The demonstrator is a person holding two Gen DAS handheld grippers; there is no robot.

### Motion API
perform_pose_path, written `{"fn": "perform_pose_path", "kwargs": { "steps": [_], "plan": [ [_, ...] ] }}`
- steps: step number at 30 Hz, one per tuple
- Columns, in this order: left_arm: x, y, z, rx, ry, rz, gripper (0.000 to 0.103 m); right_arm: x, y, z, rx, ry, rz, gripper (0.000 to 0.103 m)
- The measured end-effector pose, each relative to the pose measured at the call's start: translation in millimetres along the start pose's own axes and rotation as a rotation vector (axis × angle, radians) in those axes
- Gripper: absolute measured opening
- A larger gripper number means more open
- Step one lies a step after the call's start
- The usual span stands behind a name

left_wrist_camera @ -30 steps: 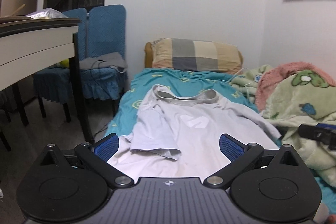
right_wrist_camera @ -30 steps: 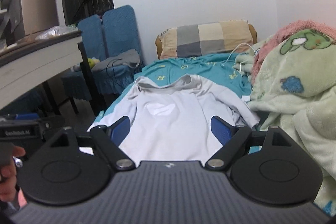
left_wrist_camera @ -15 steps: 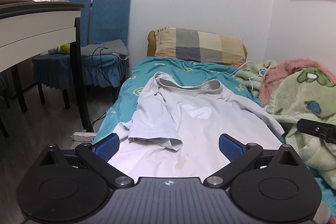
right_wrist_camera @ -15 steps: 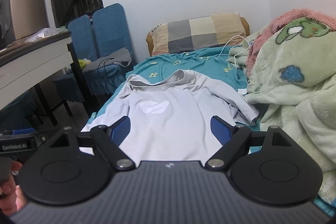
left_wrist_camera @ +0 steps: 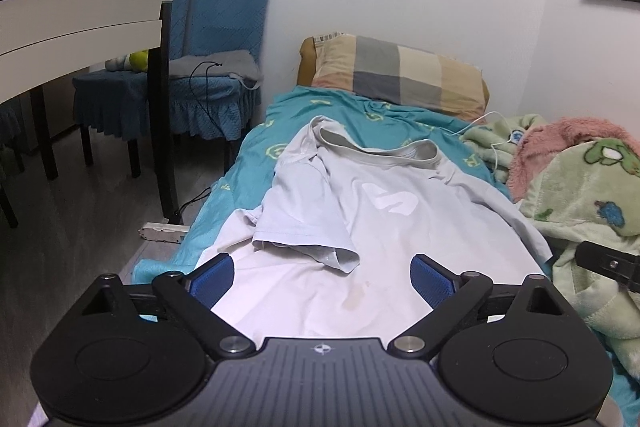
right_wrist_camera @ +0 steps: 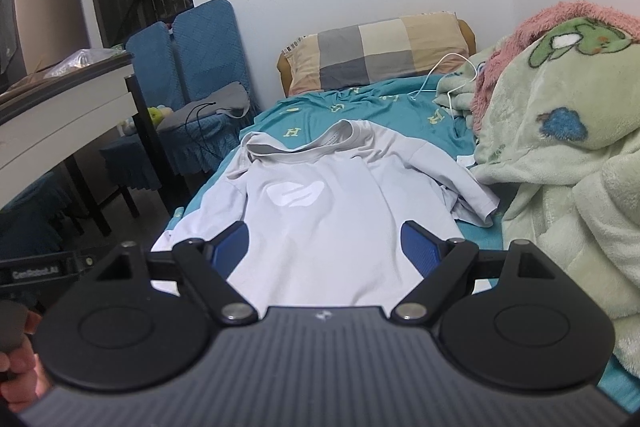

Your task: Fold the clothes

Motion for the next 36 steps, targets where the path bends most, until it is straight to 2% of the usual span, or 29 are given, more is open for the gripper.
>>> {"fn": "perform_pose_path", "kwargs": {
  "steps": [4,6,13,16,20,23,29,30,31,32,33,35,36],
  "plan": [
    [7,1,-19,0.004,0.010,0.001,0.094,1,-7,2,-0.003,-0.006,-0.039,0.082],
    [15,4,-34,-0.006,0.033,0.025,0.087,1,-14,1,-0.006,-0.010,-0.072,0.082],
    [37,28,-101,-0.011,0.102,0.184,0.074,-5,-43,-16,0.022,0.028,-0.252,0.081],
    [41,38,-130,-0.011,0.128,0.233,0.068,-9,-47,-25,0.028,0.048,-0.284,0.081],
    [34,55,-157,0.010,0.157,0.291,0.067,-14,-48,-39,0.033,0.076,-0.293,0.081],
    [29,66,-170,-0.001,0.193,0.352,0.064,-16,-47,-48,0.048,0.095,-0.305,0.081],
    [23,82,-188,-0.003,0.234,0.450,0.064,-23,-41,-58,0.067,0.132,-0.308,0.081],
    [23,83,-191,-0.015,0.238,0.465,0.058,-24,-41,-59,0.069,0.137,-0.310,0.081],
    [25,84,-193,-0.033,0.238,0.474,0.041,-25,-40,-59,0.069,0.141,-0.310,0.081],
    [27,83,-195,-0.047,0.234,0.479,0.033,-26,-40,-60,0.068,0.144,-0.306,0.081],
    [29,82,-196,-0.049,0.224,0.481,0.020,-27,-40,-60,0.066,0.147,-0.302,0.081],
    [34,79,-196,-0.056,0.202,0.467,0.006,-28,-38,-61,0.062,0.152,-0.294,0.081],
    [37,76,-195,-0.055,0.187,0.449,0.005,-29,-37,-62,0.059,0.153,-0.289,0.081]
  ]
}}
Point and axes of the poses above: each gripper's, at about its wrist camera, not at the fingertips, and z roughly against the way its jaws point, y to its left, x to its top, the point moved 6 cm from there along -z, roughly the way its jaws point, and after that the axes turned 13 degrees about z, right-handed, at the moved point
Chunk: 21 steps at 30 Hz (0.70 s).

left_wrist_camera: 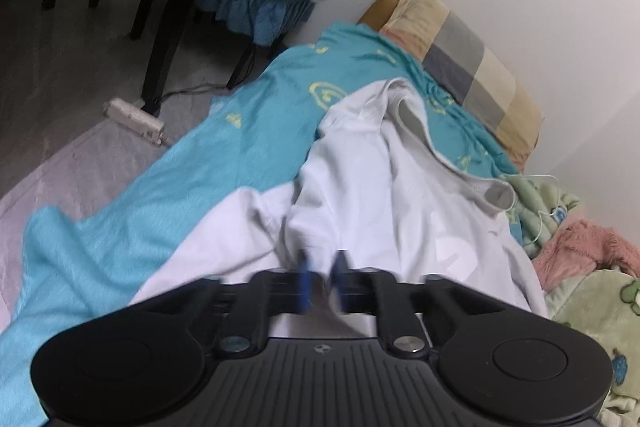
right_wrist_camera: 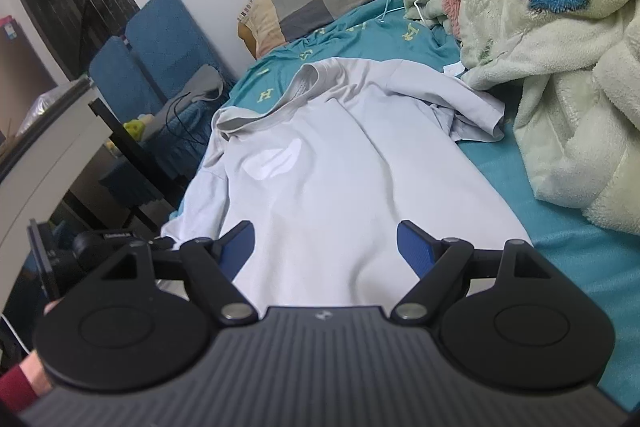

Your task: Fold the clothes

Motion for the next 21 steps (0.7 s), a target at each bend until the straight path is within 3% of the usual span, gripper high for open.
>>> {"fn": "perform_pose_path", "kwargs": {
  "steps": [4,10,15,18,21],
  "plan": [
    [18,-17,12,0.017,-0.071,-0.054,0.004,-2,2,-1,-0.019,-0.001,0.028,0.081],
    [124,-65,28,0.067,-0.277,-0.186,0.004,-4,-1,-4,-0.050,-0.001,0.071,0.081],
    [208,-86,1,0.249,-0.390,-0.293,0.004,0,-5,-21,-0.084,-0.001,0.100,0.081],
    [228,-71,-36,0.382,-0.394,-0.333,0.004,2,-10,-30,-0.106,-0.003,0.109,0.081],
    [225,-35,-73,0.467,-0.341,-0.309,0.004,4,-14,-41,-0.121,-0.003,0.107,0.081]
  ]
}}
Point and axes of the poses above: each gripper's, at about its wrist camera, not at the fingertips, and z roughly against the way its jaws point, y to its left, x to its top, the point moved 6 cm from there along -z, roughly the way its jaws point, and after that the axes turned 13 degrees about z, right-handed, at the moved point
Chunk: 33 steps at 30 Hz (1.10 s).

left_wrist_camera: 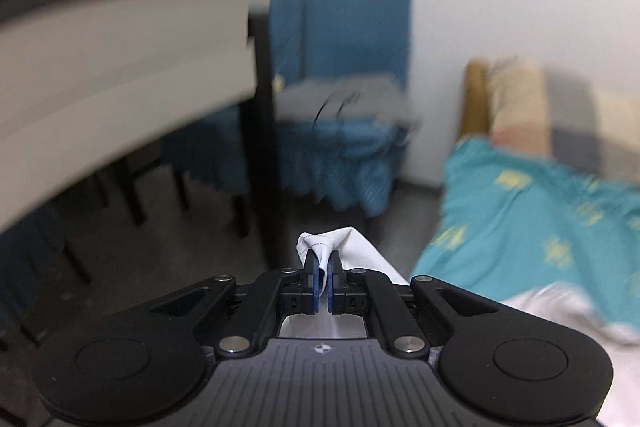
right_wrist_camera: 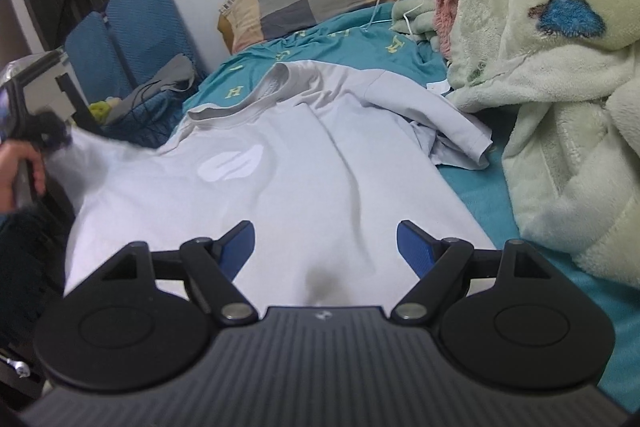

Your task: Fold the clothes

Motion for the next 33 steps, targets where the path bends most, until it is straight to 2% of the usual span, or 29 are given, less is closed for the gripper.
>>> {"fn": "perform_pose_path", "kwargs": {
  "steps": [3,6,8,9,10,11,15,24,28,33],
  "plan": [
    [-32,15,-32,0.017,0.068,0.032,0.004,1,0,-6,-0.018,-0.002,0.019,0.081],
    [-56,26,-39,0.003,0.128,0.048,0.007,1,1,-7,-0.026,-0.012,0.038,0.081],
    [-61,31,-32,-0.004,0.138,0.059,0.018,2,2,-6,-0.028,-0.019,0.047,0.081],
    [-61,34,-23,-0.018,0.138,0.063,0.032,3,3,-5,-0.028,-0.024,0.051,0.081],
    [-61,35,-13,-0.034,0.140,0.065,0.038,4,3,-3,-0.027,-0.030,0.054,0.081],
    [-62,36,-1,-0.045,0.135,0.054,0.045,4,4,-2,-0.027,-0.035,0.053,0.081],
    [-72,31,62,-0.095,0.107,-0.017,0.058,4,12,5,-0.019,-0.055,0.076,0.080],
    [-136,-10,267,-0.357,0.035,-0.146,0.079,12,21,38,-0.009,-0.132,0.122,0.080],
    [-173,-26,342,-0.447,0.048,-0.146,0.080,13,22,56,-0.012,-0.158,0.128,0.080],
    [-218,-30,396,-0.482,0.071,-0.154,0.080,12,24,77,-0.026,-0.181,0.136,0.080]
  ]
}}
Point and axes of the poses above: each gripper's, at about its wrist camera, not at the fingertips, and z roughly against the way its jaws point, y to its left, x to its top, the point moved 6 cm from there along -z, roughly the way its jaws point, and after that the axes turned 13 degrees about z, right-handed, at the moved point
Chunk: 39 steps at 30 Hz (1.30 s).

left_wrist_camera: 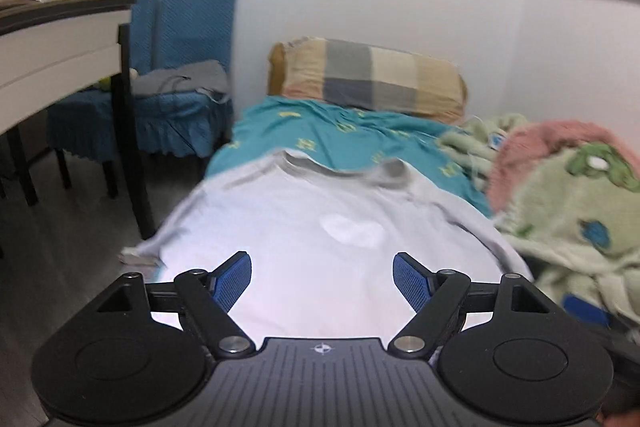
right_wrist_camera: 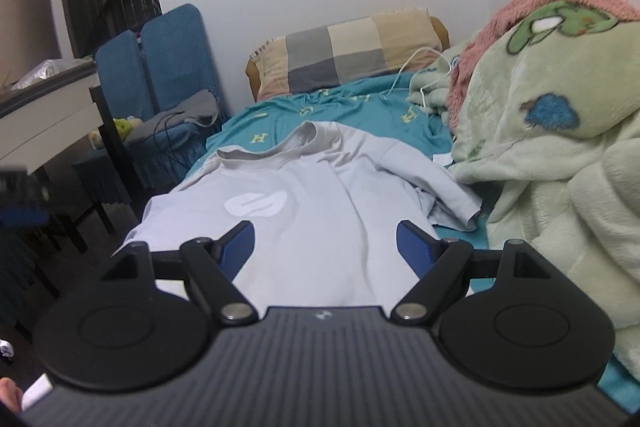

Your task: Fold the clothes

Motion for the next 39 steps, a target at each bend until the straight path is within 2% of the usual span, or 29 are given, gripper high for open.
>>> {"fn": "perform_pose_path", "kwargs": {
  "steps": [5,7,9,11,12,13,15,19,29,35,38,39],
  "plan": [
    [-39,28,-4,0.004,0.003,0.062,0.083,0,6,16,-0.009,-0.015,0.028,0.080],
    [-39,43,-18,0.015,0.035,0.072,0.083,2,8,16,-0.005,-0.026,0.028,0.080],
    [-35,47,-22,0.020,0.030,0.056,0.084,4,10,13,-0.009,-0.029,0.029,0.080],
    [-27,49,-24,0.016,-0.003,0.050,0.093,4,10,9,-0.021,-0.022,0.040,0.080],
    [-24,47,-25,0.011,-0.018,0.044,0.102,3,10,7,-0.029,-0.014,0.047,0.080],
    [-22,44,-27,0.005,-0.031,0.036,0.103,3,9,5,-0.038,-0.002,0.048,0.081],
    [-24,38,-30,0.006,-0.030,0.009,0.103,0,5,2,-0.040,0.013,0.029,0.087],
    [-30,27,-37,0.009,-0.022,-0.037,0.103,-2,1,-1,-0.036,0.029,0.002,0.087],
    [-32,34,-43,0.026,-0.009,0.010,0.103,1,-1,2,-0.007,0.018,-0.035,0.087],
    [-36,28,-46,0.060,-0.038,-0.039,0.103,13,-37,6,-0.052,-0.009,-0.115,0.083],
    [-37,25,-48,0.068,-0.050,-0.055,0.103,25,-71,-15,-0.087,0.048,-0.157,0.080],
    [-37,25,-48,0.061,-0.053,-0.056,0.103,27,-82,-27,-0.097,0.074,-0.162,0.074]
  ]
}}
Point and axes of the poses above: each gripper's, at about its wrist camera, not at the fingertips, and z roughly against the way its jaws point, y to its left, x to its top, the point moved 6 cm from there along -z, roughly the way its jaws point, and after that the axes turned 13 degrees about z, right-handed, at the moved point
